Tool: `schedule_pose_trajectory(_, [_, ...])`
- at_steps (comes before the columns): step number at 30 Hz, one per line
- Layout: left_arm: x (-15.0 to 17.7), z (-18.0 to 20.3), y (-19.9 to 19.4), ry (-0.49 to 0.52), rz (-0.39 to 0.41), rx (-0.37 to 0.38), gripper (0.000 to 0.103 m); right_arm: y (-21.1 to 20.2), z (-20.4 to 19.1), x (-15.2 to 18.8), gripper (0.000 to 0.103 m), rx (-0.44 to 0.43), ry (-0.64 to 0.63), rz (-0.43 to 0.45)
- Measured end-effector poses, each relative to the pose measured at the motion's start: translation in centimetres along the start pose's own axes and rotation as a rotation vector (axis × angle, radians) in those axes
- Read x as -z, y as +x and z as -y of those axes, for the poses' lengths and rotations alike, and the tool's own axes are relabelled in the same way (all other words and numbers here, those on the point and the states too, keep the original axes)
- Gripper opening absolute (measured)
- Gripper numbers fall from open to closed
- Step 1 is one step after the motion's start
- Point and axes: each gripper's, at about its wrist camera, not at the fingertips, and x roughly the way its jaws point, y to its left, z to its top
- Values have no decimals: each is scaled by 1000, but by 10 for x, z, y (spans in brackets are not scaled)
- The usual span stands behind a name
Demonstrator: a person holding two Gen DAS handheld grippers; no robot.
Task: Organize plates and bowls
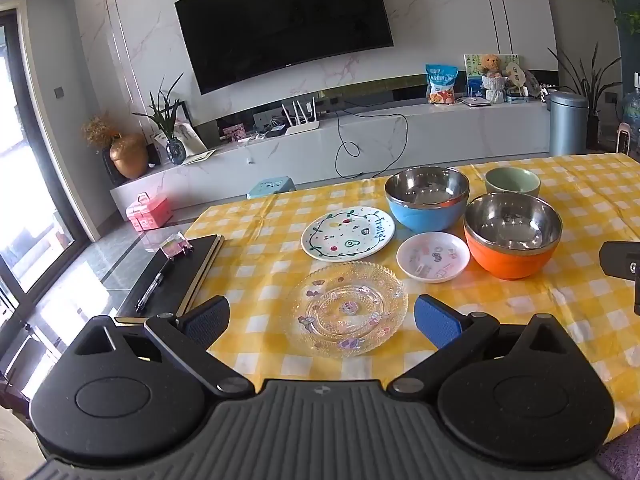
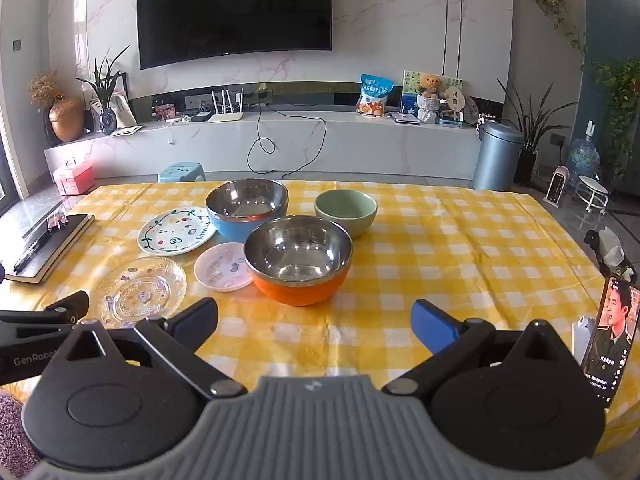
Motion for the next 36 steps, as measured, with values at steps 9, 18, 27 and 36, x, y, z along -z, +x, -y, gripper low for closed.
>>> schedule_pose_trajectory(9, [1,-4,0,0,-2,2,103,0,0,0,100,-4,5,-3])
schedule_pose_trajectory(18, [1,-3,1,1,-4,-2,103,1,-8,1,100,-10,6,3])
schedule_pose_trajectory(27, [1,-3,1,0,-5,-2,103,1,-3,-1,100,-22,15,-3])
schedule_pose_trajectory(36, [5,-3,2,1,-5,-1,103,1,-6,-1,101,-27,16,-2])
